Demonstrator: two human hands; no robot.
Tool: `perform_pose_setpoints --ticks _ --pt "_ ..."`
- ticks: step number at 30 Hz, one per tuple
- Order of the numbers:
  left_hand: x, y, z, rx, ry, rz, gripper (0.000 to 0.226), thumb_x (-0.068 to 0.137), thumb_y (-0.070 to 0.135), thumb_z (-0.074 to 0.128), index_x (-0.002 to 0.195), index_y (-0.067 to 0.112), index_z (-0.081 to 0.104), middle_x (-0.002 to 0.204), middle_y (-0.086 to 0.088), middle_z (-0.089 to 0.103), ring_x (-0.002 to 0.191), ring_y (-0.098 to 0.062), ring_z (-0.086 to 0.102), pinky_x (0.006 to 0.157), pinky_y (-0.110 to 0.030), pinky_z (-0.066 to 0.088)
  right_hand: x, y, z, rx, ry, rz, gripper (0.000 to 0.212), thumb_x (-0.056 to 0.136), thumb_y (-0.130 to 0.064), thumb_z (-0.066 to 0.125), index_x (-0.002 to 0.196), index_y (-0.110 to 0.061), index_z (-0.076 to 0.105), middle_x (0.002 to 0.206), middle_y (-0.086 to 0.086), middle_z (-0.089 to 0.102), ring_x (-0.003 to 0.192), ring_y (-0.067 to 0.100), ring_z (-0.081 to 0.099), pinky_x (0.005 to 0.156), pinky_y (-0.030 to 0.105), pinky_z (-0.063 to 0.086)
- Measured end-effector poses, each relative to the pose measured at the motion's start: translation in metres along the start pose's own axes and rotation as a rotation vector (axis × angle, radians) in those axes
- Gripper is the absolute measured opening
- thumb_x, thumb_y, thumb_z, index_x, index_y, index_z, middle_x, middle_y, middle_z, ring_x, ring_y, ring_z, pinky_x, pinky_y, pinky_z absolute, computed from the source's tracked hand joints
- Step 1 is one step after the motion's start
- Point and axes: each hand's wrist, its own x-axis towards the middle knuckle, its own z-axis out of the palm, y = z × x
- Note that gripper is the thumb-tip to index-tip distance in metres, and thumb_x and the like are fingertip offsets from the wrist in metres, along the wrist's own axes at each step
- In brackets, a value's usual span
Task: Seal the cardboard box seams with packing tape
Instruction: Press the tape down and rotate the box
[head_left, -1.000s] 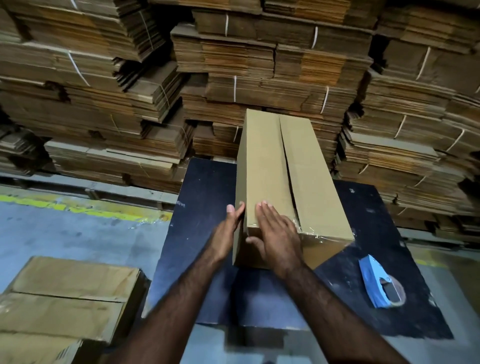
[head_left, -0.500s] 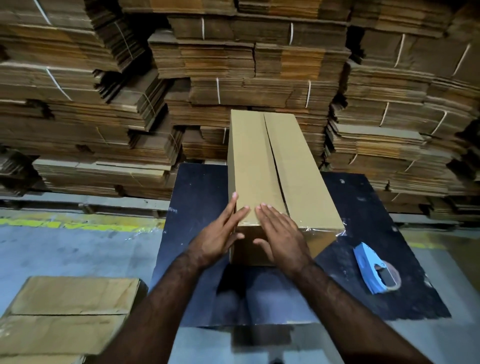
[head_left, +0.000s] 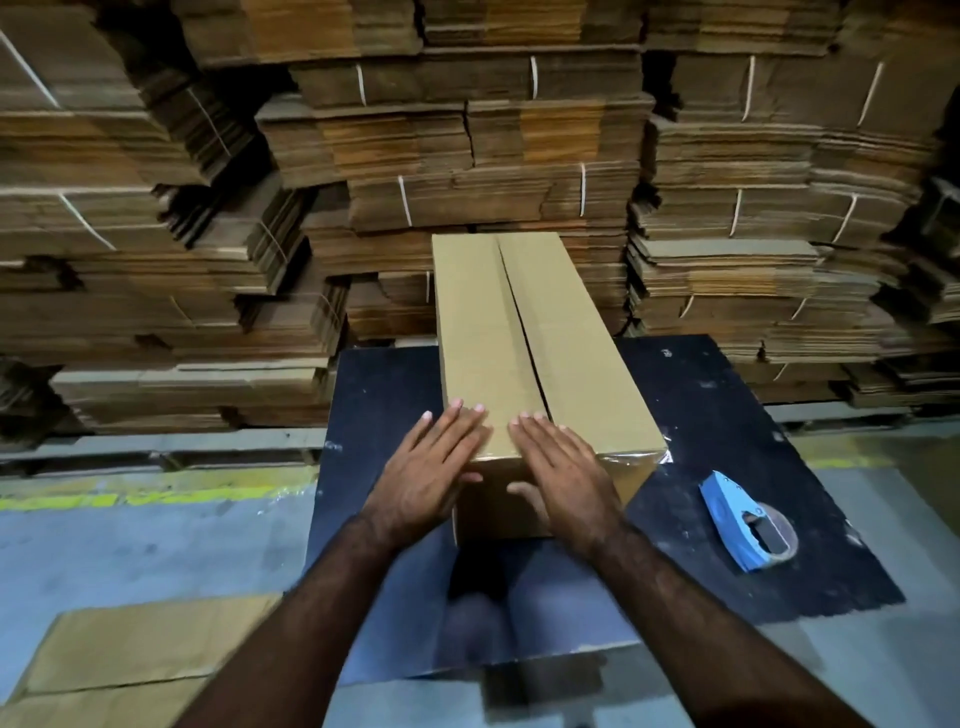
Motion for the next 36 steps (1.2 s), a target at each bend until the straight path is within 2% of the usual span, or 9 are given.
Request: perform_pose_setpoints --ticks 4,7,13,16,19,22,27,30,36 --pt "0.020 0.027 -0.005 -0.024 0.084 -0.029 0.052 0.104 0.041 0.035 0.141 0.009 0.054 0.150 -0.008 0.049 0.143 -0.022 0.040 0.117 -0.043 0.031 0.002 0.010 -0.008 0.092 0.113 0.113 0.052 0.102 -0.040 0.036 0.138 -0.008 0.055 0.144 0.010 0.053 0.136 0.023 0.046 0.113 0.041 0.033" --pt "0.038 0.044 0.002 -0.013 0.110 -0.009 0.045 0.099 0.031 0.040 0.130 0.010 0.065 0.136 -0.009 0.062 0.128 -0.024 0.058 0.107 -0.040 0.044 0.001 0.019 -0.007 0.028 0.129 0.102 0.050 0.099 -0.035 0.036 0.132 -0.006 0.061 0.138 0.011 0.058 0.129 0.024 0.054 0.108 0.041 0.043" --pt "0.037 0.025 0.000 0.094 0.046 0.121 0.051 0.096 0.030 0.036 0.140 0.014 0.056 0.145 -0.005 0.055 0.131 -0.023 0.055 0.110 -0.040 0.041 -0.005 0.041 -0.014 0.015 -0.018 -0.017 0.058 0.087 -0.028 0.069 0.141 -0.016 0.053 0.143 0.006 0.055 0.132 0.021 0.051 0.105 0.041 0.044" --pt "0.046 0.030 -0.007 0.077 0.031 0.080 0.050 0.095 0.031 0.038 0.138 0.013 0.058 0.143 -0.006 0.056 0.130 -0.022 0.055 0.109 -0.039 0.030 -0.007 0.048 -0.032 0.020 -0.057 0.063 0.053 0.104 -0.045 0.031 0.136 -0.013 0.058 0.140 0.006 0.057 0.129 0.019 0.054 0.103 0.040 0.045" --pt "0.059 0.052 -0.002 0.041 0.070 -0.011 0.048 0.099 0.033 0.034 0.131 0.014 0.065 0.137 -0.005 0.061 0.126 -0.021 0.059 0.106 -0.039 0.039 -0.005 0.052 -0.042 0.028 -0.098 0.153 0.066 0.106 -0.042 0.010 0.130 -0.014 0.064 0.135 0.005 0.061 0.125 0.018 0.057 0.101 0.040 0.047" --pt "0.063 0.065 0.010 0.012 0.017 -0.048 0.064 0.107 0.040 0.013 0.126 0.016 0.068 0.131 -0.005 0.065 0.119 -0.021 0.064 0.100 -0.038 0.045 -0.011 0.066 -0.039 0.033 -0.201 0.161 0.061 0.106 -0.042 0.014 0.133 -0.015 0.062 0.137 0.004 0.060 0.127 0.016 0.056 0.102 0.038 0.045" --pt "0.063 0.060 0.009 0.077 -0.034 -0.043 0.050 0.099 0.038 0.034 0.136 0.016 0.059 0.141 -0.004 0.058 0.128 -0.022 0.057 0.108 -0.037 0.031 -0.032 0.112 -0.031 -0.060 -0.223 0.061 0.058 0.097 -0.045 0.031 0.142 -0.014 0.051 0.148 0.000 0.043 0.133 0.016 0.050 0.117 0.035 0.025" --pt "0.069 0.074 0.001 0.024 -0.010 -0.046 0.051 0.103 0.036 0.029 0.146 0.015 0.049 0.153 -0.001 0.044 0.142 -0.020 0.040 0.115 -0.039 0.025 -0.030 0.120 -0.044 -0.055 -0.215 0.040 0.067 0.098 -0.053 0.026 0.139 -0.008 0.054 0.144 0.007 0.052 0.133 0.020 0.050 0.114 0.040 0.022" --pt "0.087 0.105 0.018 -0.057 0.003 -0.138 0.050 0.106 0.034 0.026 0.142 0.011 0.054 0.149 -0.008 0.050 0.135 -0.021 0.051 0.106 -0.042 0.045 -0.022 0.111 -0.030 0.017 -0.173 0.007 0.063 0.104 -0.040 0.012 0.143 -0.007 0.049 0.147 0.012 0.048 0.138 0.023 0.043 0.115 0.044 0.023"
